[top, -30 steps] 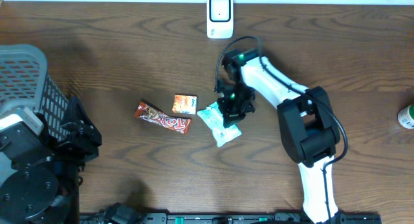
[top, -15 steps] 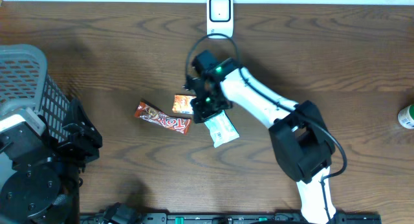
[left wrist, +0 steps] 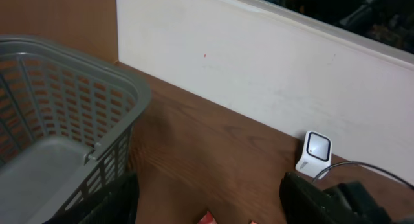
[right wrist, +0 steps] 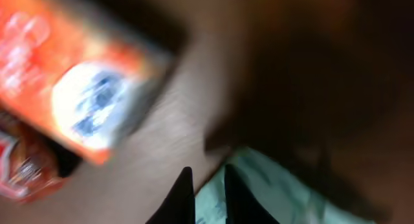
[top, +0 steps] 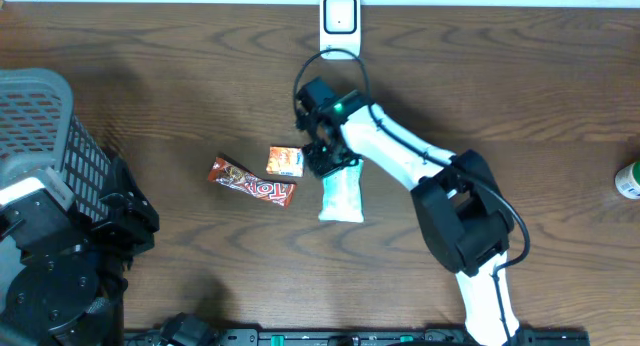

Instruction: Scan the item barcode

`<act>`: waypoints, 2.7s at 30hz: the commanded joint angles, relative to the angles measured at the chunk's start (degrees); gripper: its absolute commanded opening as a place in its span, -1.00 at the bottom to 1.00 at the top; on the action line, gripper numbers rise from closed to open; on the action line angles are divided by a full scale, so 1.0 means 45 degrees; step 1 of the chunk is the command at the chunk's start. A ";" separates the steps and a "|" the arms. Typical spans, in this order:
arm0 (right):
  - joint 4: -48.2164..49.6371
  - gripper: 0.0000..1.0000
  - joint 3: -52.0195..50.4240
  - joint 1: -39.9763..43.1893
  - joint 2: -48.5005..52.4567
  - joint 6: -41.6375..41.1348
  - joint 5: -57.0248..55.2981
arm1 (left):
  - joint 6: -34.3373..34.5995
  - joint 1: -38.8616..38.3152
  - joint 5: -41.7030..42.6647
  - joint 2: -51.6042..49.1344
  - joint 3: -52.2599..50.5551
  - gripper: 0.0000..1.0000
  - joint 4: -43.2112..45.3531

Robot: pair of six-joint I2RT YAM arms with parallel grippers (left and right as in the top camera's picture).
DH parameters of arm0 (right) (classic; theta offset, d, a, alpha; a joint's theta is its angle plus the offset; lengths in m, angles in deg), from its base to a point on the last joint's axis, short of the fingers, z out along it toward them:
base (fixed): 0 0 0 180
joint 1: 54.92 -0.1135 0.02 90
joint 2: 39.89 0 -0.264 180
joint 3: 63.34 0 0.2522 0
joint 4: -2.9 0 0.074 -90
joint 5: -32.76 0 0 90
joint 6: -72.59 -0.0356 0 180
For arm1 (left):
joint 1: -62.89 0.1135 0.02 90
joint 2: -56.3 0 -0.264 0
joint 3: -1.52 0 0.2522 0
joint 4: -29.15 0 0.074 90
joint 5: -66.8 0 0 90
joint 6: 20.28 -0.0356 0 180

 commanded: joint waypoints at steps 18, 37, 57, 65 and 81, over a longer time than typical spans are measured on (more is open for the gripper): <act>-0.2803 0.98 0.1875 0.4478 -0.0665 0.4464 0.5289 | 0.0034 -0.0005 -0.0068 0.0029 0.0199 0.41 -0.0549; -0.4299 0.99 0.0223 0.3225 0.3113 0.8247 0.6343 | 0.1467 -0.0005 0.0083 0.0024 0.0194 0.72 -0.1889; -0.6008 -0.97 -0.0219 0.3706 0.1229 0.8850 1.0224 | 0.1462 -0.0005 0.0073 0.0024 0.0194 0.72 -0.3147; -0.5503 -0.97 -0.0219 0.4911 -0.0714 0.8325 1.0316 | 0.1467 -0.0005 0.0078 0.0024 0.0194 0.72 -0.3152; -0.2268 -0.97 -0.0559 0.5013 -0.0646 0.4575 0.5421 | 0.5197 -0.0005 0.4061 -0.0223 -0.2152 -0.59 -0.2671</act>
